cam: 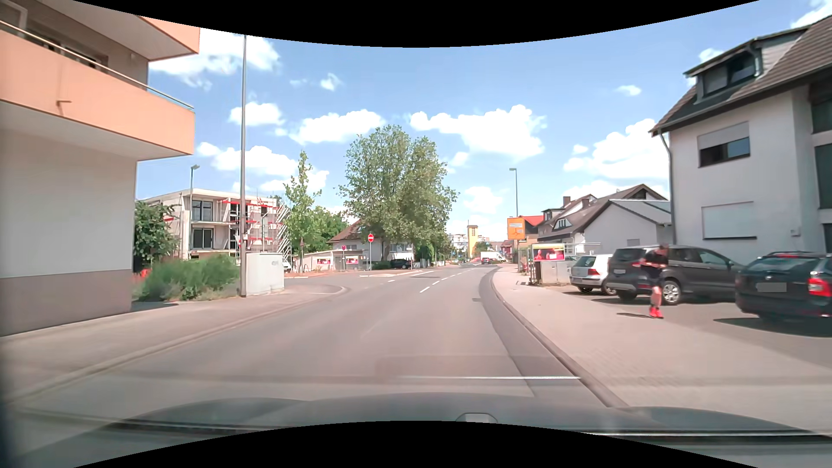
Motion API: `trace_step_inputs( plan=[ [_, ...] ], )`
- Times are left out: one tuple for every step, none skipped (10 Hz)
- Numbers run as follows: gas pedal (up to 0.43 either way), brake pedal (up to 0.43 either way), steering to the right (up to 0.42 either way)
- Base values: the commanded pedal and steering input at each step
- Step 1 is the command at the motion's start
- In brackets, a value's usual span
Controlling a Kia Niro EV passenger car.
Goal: Follow the waypoints while adhering to traffic rules and regulations
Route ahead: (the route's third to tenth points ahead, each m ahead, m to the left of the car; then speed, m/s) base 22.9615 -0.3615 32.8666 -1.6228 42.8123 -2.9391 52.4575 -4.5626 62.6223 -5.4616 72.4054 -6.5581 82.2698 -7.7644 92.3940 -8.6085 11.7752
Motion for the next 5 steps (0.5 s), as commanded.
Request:
trace_step_inputs(
  plan=[
    [0.0,0.0,0.018],
    [0.0,0.0,0.018],
    [0.0,0.0,0.018],
    [0.0,0.0,0.018],
    [0.0,0.0,0.019]
  ],
)
